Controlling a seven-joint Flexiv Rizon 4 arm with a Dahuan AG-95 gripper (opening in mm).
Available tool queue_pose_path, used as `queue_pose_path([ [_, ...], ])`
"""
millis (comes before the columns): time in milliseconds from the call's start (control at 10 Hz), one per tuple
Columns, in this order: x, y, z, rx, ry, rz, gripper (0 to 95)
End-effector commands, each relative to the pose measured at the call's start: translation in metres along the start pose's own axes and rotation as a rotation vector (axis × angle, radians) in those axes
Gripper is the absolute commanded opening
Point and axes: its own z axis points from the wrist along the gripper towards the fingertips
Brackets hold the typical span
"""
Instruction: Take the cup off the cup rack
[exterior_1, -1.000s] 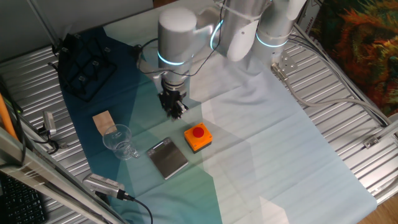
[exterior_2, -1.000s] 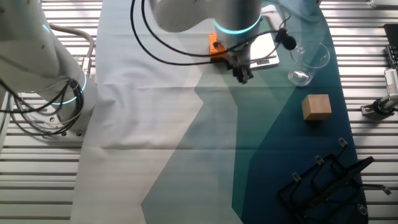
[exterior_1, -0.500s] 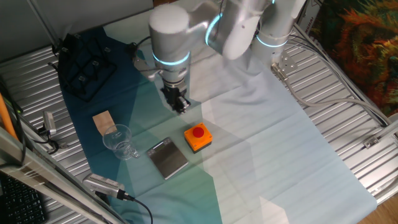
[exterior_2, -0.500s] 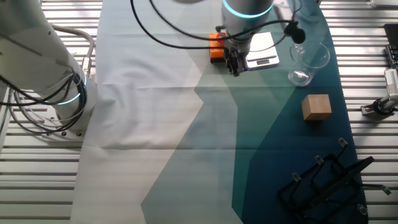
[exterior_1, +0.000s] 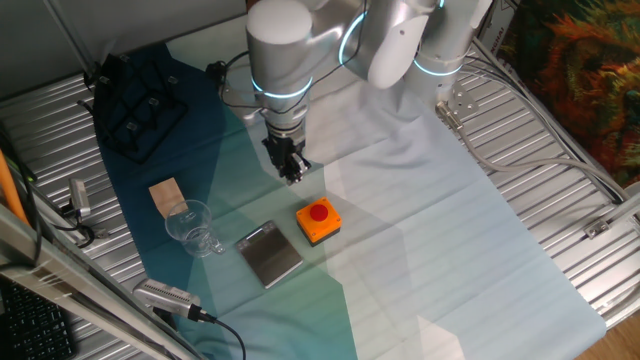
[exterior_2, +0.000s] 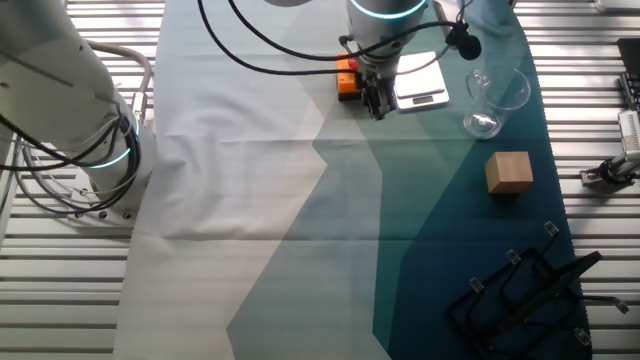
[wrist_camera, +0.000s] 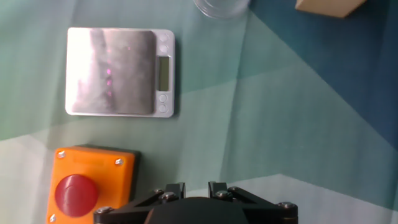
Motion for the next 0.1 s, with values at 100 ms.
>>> queue_pose_path([
  [100,-0.0020,0.0021,0.0124,-0.014,-0.002,0.001,19.0],
])
